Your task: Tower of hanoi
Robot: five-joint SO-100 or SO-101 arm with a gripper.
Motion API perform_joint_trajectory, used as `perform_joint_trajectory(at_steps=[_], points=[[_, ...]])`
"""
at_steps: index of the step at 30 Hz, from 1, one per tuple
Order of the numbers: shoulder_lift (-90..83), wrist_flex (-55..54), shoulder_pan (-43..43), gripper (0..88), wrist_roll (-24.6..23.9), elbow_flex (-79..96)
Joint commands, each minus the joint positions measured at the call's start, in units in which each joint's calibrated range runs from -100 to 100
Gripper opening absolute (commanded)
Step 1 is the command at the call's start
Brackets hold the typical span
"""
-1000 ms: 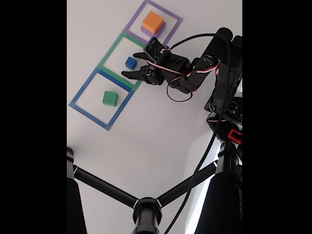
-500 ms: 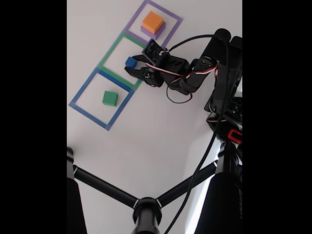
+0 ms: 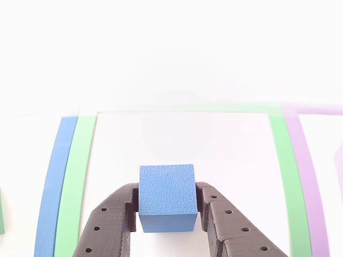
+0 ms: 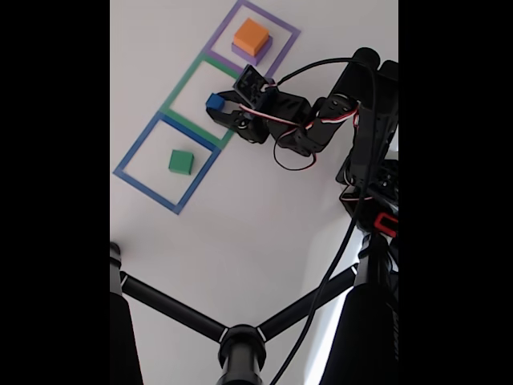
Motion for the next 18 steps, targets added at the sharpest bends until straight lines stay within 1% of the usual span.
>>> perform_joint_trajectory(at_steps=[1, 4, 8, 14, 18], points=[[-9.67, 6.36, -1.57, 2.6, 0.59, -1.08], [-17.67, 14.95, -2.33, 2.5, 0.59, -0.99], [-30.18, 29.93, -3.01, 2.1, 0.59, -1.81], [-48.51, 59.4, -3.87, 1.1, 0.59, -8.53], [-57.47, 80.37, -5.12, 0.8, 0.59, -17.71]])
